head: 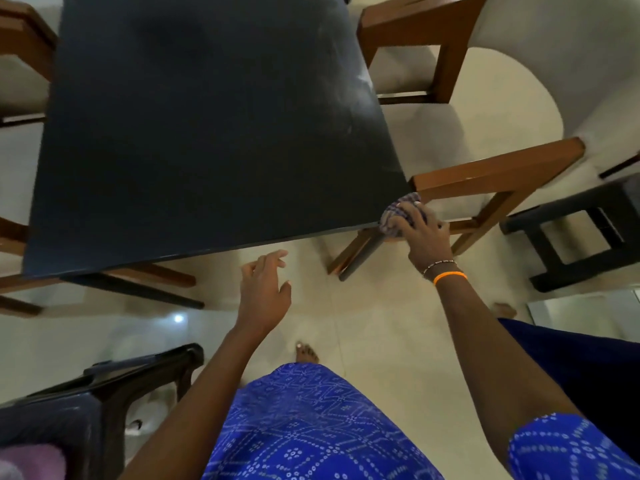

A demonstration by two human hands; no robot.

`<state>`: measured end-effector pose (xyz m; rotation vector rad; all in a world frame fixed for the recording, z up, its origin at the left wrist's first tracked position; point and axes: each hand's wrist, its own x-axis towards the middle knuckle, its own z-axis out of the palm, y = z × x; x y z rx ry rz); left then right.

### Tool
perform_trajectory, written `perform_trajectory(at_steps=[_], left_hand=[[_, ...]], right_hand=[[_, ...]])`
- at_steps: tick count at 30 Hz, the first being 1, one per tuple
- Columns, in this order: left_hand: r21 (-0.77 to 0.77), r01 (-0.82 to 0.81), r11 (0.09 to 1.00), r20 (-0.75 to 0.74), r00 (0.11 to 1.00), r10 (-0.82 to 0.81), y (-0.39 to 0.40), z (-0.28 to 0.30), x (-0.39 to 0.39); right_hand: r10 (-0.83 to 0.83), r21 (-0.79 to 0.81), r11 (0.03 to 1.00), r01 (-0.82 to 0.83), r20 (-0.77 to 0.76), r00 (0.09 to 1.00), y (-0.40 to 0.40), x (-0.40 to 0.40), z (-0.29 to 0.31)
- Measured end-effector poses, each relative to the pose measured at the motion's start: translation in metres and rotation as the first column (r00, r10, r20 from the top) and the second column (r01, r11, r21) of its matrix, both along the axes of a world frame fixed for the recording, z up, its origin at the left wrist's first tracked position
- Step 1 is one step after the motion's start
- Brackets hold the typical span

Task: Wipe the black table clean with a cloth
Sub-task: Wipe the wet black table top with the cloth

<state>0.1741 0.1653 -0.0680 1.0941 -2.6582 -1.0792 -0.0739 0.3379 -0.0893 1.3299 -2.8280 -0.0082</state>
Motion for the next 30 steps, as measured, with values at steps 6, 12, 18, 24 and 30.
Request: perform_trajectory(at_steps=[6, 12, 18, 24, 30], left_hand=[[-0.100, 0.045, 0.994, -0.023, 0.999, -0.047, 0.005, 0.006, -0.017], [-0.249, 0.159, 0.955, 0.102, 0.985, -0.138, 0.001, 0.007, -0.025], [-0.177, 0.219, 0.960, 0.298, 0.941, -0.159, -0.003, -0.003, -0.015], [-0.163, 0.237, 0.958, 0.315, 0.932, -0.177, -0.001, -0.007, -0.016], [-0.134, 0.241, 0.961, 0.295, 0.936, -0.194, -0.007, -0.006, -0.014]], right_hand=[[-0.118, -0.499, 0.825, 0.263, 0.303, 0.946, -0.036, 0.002, 0.023], [0.093, -0.021, 0.996, -0.091, 0.320, 0.943, -0.132, 0.053, 0.004], [-0.025, -0.016, 0.999, 0.030, 0.265, 0.964, -0.123, 0.000, -0.006], [-0.363, -0.079, 0.906, 0.416, 0.360, 0.859, -0.078, -0.050, -0.005], [-0.452, -0.257, 0.740, 0.621, 0.494, 0.743, -0.062, -0.014, -0.013]])
